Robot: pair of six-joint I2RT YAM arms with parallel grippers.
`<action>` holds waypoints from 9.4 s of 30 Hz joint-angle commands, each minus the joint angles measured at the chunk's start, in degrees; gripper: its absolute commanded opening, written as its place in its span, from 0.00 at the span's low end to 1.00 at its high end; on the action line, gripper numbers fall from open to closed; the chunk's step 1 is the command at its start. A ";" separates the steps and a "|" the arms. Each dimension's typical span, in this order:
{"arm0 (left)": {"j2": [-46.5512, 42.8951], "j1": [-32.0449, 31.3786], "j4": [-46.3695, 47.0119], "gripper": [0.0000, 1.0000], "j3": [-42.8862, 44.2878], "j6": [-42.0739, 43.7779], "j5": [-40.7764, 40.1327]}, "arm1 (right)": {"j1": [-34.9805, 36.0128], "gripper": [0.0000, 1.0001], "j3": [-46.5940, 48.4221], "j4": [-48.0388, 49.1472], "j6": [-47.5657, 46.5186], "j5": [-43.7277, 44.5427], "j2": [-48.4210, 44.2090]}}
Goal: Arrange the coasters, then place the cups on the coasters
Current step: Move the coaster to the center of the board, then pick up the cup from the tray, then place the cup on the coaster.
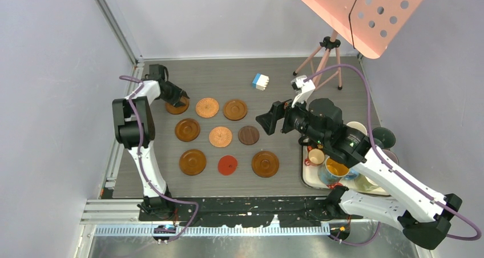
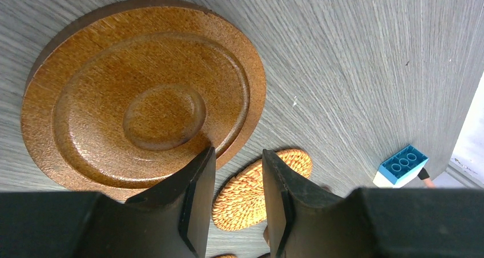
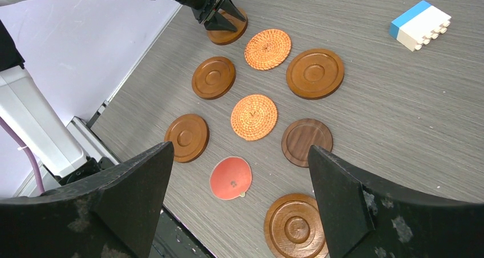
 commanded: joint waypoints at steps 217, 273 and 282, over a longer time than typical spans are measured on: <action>-59.30 -32.74 -25.40 0.00 -20.15 34.32 -22.33 | 30.47 0.84 7.51 5.22 -34.30 9.93 21.01; -6.19 3.09 -25.02 0.00 24.96 31.93 -13.61 | 27.57 0.95 6.52 -11.48 -6.94 34.46 12.05; -5.12 3.08 -24.87 0.00 25.03 32.20 -13.61 | 27.48 0.95 6.92 -11.47 -6.84 34.36 12.25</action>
